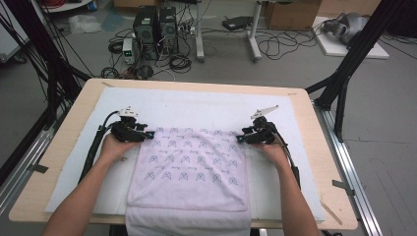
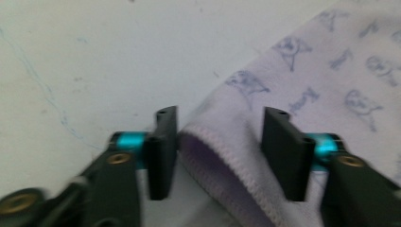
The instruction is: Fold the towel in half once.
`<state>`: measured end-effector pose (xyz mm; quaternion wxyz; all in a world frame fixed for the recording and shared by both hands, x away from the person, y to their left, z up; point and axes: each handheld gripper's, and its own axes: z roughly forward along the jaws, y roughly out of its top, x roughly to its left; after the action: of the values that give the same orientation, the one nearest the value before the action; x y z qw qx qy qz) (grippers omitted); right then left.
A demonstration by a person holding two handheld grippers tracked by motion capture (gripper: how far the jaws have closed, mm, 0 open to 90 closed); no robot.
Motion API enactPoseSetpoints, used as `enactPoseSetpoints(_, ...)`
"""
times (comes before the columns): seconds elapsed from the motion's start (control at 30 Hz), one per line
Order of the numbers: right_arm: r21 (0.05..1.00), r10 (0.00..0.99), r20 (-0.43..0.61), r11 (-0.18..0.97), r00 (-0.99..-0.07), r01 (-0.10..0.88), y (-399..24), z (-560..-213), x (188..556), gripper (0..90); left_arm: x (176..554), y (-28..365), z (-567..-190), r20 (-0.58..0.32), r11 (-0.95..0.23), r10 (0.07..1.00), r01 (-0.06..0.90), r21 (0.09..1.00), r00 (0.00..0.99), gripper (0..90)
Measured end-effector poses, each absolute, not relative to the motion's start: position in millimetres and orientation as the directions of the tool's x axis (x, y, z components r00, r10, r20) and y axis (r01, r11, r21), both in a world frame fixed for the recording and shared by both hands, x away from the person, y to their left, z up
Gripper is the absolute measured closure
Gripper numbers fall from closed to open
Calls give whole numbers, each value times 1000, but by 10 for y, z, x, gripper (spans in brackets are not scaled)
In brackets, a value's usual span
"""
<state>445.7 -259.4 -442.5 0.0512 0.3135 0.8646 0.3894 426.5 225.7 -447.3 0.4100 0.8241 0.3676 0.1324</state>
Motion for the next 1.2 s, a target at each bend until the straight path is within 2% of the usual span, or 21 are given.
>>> enactPoseSetpoints(0.03,710,536,185,506,-824,489,-2591,-4436,4469,819,4271,2258,-4466,-104,-383,697,491,782,710,750)
enactPoseSetpoints(0.07,713,521,165,523,-837,466,-2565,-4424,4468,852,4276,2244,-4459,-89,-394,701,488,779,708,810)
enactPoseSetpoints(0.13,714,521,161,525,-838,464,-2550,-4412,4508,860,4317,2227,-4401,-43,-424,706,471,774,707,832)
enactPoseSetpoints(0.27,728,565,137,499,-814,469,-2599,-4276,4648,863,4516,2215,-4103,-8,-402,736,447,799,677,848)
enactPoseSetpoints(0.33,748,591,82,495,-803,441,-2611,-4119,4722,864,4644,2191,-3873,19,-394,751,424,816,660,849)
enactPoseSetpoints(0.4,765,616,72,470,-784,440,-2639,-3904,4825,863,4739,2164,-3642,44,-384,760,393,836,649,848)
enactPoseSetpoints(0.47,787,630,36,461,-776,410,-2650,-3609,4919,863,4833,2134,-3338,83,-374,769,342,862,634,848)
enactPoseSetpoints(0.57,815,645,8,439,-765,379,-2675,-3279,5004,845,4913,2126,-3105,93,-358,771,308,882,630,830)
enactPoseSetpoints(0.6,822,649,8,429,-760,375,-2692,-3230,5023,804,4929,2134,-3104,88,-350,779,315,882,620,780)
enactPoseSetpoints(0.63,830,663,12,410,-748,377,-2712,-3223,5029,687,4945,2148,-3131,76,-348,786,338,874,613,671)
enactPoseSetpoints(0.67,832,686,32,385,-727,399,-2739,-3256,5038,592,4951,2166,-3162,70,-355,785,355,865,615,638)
enactPoseSetpoints(0.73,812,696,106,352,-710,466,-2809,-3407,5053,523,4916,2237,-3301,61,-358,787,373,856,614,618)
enactPoseSetpoints(0.83,791,694,119,366,-710,490,-2840,-3651,4959,505,4826,2339,-3509,31,-347,789,404,846,614,593)
enactPoseSetpoints(0.97,738,673,172,395,-719,547,-2783,-3836,4844,434,4687,2419,-3733,-28,-334,771,441,833,636,543)
enactPoseSetpoints(1.0,734,664,173,405,-727,545,-2760,-3848,4815,449,4621,2425,-3795,-31,-340,758,434,834,652,543)
enactPoseSetpoints(1.07,761,647,83,450,-758,467,-2684,-3864,4668,479,4532,2419,-3870,-48,-337,741,433,836,670,541)
enactPoseSetpoints(1.13,774,631,105,434,-769,461,-2660,-3893,4594,478,4419,2398,-3947,-49,-351,718,421,836,694,541)
enactPoseSetpoints(1.2,769,614,83,461,-785,442,-2615,-3949,4458,481,4287,2373,-4021,-44,-375,691,409,832,722,540)
